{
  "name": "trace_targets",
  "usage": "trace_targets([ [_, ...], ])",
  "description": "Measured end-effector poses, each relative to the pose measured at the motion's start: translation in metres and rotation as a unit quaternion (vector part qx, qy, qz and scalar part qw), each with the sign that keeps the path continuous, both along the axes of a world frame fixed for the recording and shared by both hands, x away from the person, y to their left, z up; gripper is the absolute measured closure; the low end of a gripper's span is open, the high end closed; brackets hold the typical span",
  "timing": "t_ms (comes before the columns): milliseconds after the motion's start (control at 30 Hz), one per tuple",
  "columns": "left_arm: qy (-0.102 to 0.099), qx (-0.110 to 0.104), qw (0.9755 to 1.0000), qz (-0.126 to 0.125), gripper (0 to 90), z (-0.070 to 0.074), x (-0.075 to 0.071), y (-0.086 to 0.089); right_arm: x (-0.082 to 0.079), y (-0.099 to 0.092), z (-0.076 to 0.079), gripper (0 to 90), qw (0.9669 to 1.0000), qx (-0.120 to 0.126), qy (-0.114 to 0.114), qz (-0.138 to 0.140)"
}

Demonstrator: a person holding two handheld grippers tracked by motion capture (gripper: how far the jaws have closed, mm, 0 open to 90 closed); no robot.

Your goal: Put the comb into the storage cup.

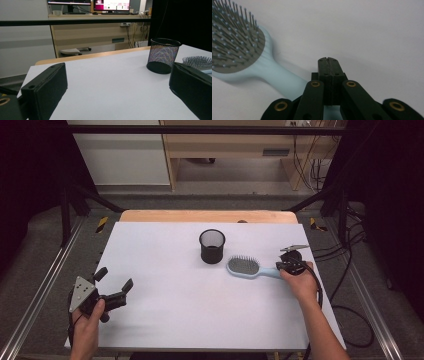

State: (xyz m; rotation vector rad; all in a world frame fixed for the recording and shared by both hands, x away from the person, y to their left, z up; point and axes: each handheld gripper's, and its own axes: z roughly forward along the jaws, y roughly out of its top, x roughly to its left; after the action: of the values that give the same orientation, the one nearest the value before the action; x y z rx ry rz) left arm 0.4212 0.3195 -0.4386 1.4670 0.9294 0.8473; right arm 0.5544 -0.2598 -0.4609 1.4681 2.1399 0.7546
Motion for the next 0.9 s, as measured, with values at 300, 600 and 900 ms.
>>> trace_targets([
  [300,0.001,0.002,1.0,0.0,1.8,0.0,0.0,0.0,-0.012,0.006,-0.003,90.0,0.9988,0.006,0.039,0.029],
  [600,0.003,0.003,1.0,-0.001,1.8,-0.001,0.001,-0.001,-0.053,0.019,-0.006,90.0,0.9967,0.032,0.045,0.059],
  [900,0.003,0.003,1.0,-0.001,1.8,-0.001,0.001,0.0,-0.068,0.026,-0.004,90.0,0.9955,0.044,0.049,0.068],
])
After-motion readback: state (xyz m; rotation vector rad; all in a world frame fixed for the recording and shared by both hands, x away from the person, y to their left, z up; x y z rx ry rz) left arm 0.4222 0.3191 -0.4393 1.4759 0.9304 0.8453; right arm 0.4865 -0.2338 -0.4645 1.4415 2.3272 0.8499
